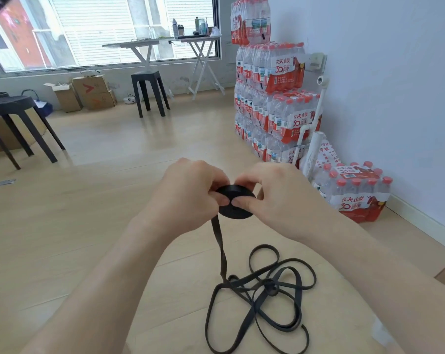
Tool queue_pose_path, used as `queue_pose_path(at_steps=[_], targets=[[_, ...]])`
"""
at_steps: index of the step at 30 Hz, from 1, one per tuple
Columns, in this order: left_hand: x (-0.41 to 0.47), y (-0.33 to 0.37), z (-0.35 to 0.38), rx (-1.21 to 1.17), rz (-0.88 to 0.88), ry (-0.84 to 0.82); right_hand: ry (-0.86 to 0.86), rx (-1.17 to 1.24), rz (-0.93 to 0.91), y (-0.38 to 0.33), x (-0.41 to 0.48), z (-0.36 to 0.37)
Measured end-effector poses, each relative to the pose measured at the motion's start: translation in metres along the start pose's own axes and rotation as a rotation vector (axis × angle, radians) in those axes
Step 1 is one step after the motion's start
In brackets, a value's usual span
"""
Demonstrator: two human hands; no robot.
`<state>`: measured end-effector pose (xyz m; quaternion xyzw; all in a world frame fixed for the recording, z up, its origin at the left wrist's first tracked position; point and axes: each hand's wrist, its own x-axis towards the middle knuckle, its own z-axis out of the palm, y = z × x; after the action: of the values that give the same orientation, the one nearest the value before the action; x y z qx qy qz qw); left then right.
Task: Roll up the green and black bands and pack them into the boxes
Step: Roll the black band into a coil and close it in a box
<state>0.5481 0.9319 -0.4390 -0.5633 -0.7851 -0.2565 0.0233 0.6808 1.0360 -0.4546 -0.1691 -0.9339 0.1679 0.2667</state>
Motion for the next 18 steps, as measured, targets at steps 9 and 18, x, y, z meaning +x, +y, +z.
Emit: queue_pose_path(at_steps=[9,18], targets=[[0.003,-0.007,-0.003,-0.407,-0.113,0.033,0.076,0.042,0.043,0.012,0.001,0.003],[0.005,-0.018,0.001,-0.667,-0.209,0.017,0.085,0.491,0.239,0.014,0.002,0.002]])
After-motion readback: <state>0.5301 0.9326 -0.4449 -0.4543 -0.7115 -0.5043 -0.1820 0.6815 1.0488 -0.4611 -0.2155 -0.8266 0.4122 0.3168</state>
